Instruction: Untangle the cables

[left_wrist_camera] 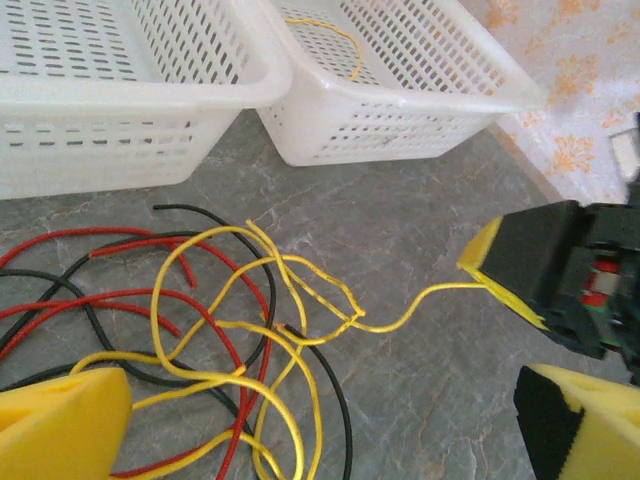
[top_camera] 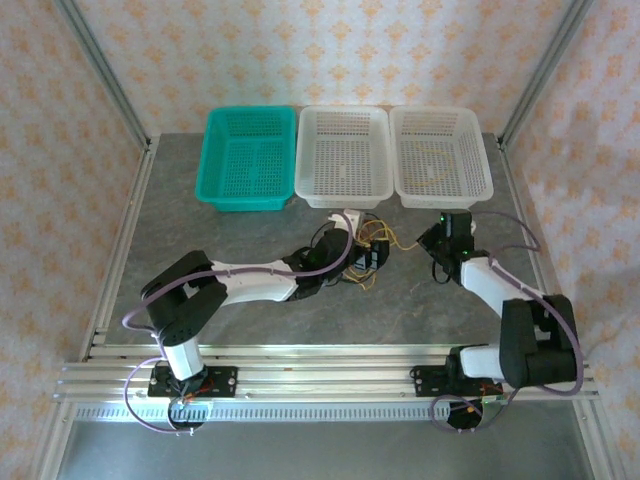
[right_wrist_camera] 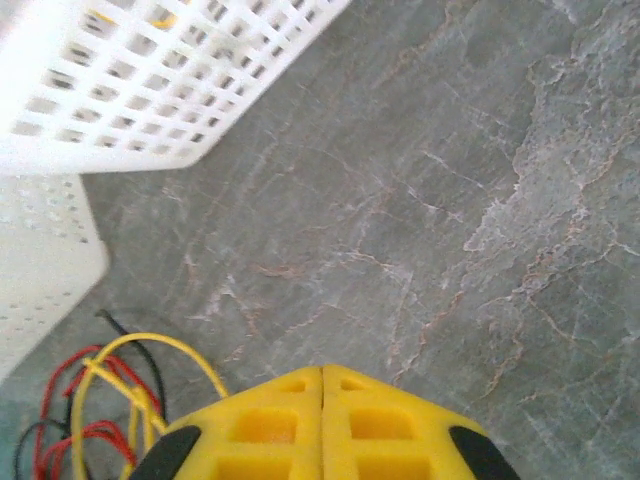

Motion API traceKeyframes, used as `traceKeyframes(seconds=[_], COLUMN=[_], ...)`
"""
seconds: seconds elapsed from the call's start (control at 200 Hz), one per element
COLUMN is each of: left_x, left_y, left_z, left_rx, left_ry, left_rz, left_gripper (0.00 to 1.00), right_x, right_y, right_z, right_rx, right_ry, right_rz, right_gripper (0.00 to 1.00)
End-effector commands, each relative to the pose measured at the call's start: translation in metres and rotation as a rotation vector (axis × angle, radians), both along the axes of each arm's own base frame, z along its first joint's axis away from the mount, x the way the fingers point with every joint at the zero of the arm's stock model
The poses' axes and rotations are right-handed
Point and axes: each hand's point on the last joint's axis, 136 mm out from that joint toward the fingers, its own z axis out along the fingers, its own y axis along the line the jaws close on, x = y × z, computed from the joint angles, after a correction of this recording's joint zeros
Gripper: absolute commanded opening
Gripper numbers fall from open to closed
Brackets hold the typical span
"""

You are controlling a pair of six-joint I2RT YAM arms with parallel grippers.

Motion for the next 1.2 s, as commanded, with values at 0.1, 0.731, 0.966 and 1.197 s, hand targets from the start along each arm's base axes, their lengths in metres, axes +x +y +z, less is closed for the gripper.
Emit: traceKeyframes(seconds=[0.1,0.731,0.966,1.197], left_x=[0.018,0.013,0.003,-0.01], left_y=[-0.015,-0.011,0.009,0.028], left_z=[-0.004,-0.08,-0.099,-0.11], left_rx=[0.029,0.234,0.255,0.275], left_ry=[-0.002,0.078,0.11,0.132], left_rz=[0.001,0.026,0.061,0.081], left_gripper=[0.99,0.95,0.93,0.93], right_x=[-0.02,-0.027,-0.026,-0.027], right_y=[-0.006,-0.014,-0.02,-0.029], right_z=[0.013,0.115,0.15,0.179], right_rx=[-0.054,-0.169,-0.223,-0.277], right_ry=[-0.002,-0.152,-0.204,-0.25], right_rz=[0.028,0.07,0.071,0.038], right_gripper=[0.0,0.0,0.0,0.0])
